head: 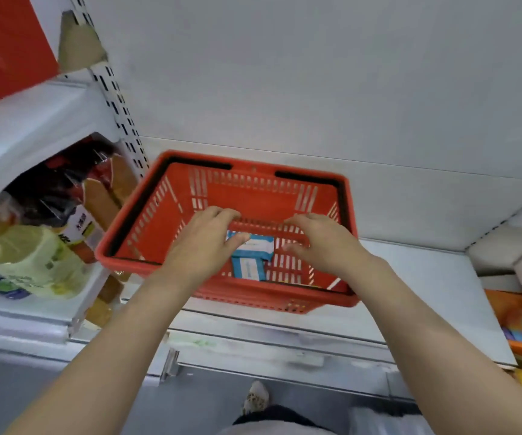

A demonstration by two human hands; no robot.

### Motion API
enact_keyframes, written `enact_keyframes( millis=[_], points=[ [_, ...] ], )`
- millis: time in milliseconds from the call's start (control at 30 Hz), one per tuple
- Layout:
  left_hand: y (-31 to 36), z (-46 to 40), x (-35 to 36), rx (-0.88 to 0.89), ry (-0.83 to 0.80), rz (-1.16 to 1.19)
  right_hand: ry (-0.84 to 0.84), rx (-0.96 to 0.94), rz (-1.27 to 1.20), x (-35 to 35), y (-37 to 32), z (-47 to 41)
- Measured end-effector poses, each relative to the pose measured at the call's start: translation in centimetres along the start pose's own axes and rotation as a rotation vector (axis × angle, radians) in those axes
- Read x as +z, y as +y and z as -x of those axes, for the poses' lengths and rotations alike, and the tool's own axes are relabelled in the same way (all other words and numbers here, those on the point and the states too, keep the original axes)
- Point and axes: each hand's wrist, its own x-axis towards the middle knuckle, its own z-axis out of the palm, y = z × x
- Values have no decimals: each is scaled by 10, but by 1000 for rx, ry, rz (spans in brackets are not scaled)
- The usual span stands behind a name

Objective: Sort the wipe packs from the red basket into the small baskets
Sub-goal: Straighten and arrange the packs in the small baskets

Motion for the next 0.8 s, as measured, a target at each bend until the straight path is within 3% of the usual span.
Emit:
enact_keyframes(
  millis=[233, 433, 500, 600, 800],
  points=[
    [-41, -71, 41, -16, -381, -19, -713, 154, 85, 41, 20, -80],
    [-58, -123, 73, 76, -667, -86, -1072, 537, -59, 69, 24, -87],
    [-60, -135, 86, 98, -745, -62, -1119, 546, -35, 68, 21, -85],
    [-71, -148, 107, 85, -789, -38, -1054, 506, -25, 69, 20, -82],
    [-95, -160, 135, 35, -741, 53, -881, 598, -319, 67, 31, -81]
  ],
)
